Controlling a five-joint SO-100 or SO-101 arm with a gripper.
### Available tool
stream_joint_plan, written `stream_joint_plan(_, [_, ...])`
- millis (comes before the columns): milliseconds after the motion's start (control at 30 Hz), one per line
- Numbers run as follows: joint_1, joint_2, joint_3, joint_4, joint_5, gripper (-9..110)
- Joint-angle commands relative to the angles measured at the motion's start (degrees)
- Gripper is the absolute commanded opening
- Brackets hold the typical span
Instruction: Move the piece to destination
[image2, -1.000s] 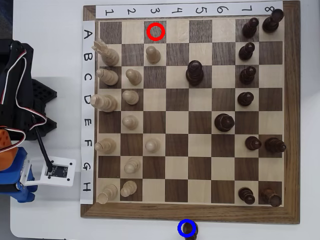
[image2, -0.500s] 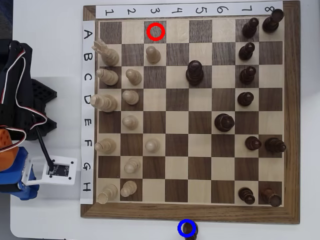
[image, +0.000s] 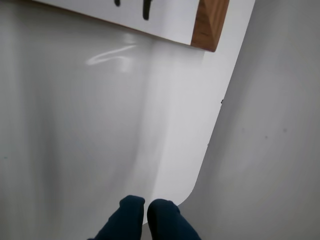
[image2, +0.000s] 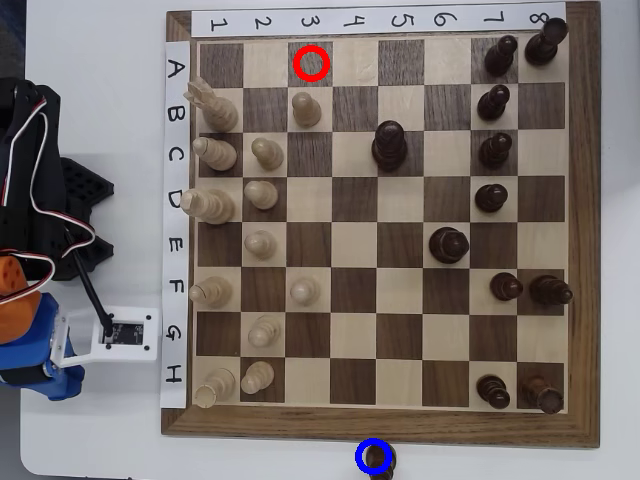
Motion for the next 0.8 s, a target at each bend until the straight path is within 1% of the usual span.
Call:
stream_joint_plan(0, [-1.23,3.43,-0.35,-0.44,-3.69,0])
stream_joint_plan(767, [-0.18,3.34,-0.35,-0.26,-4.57,0])
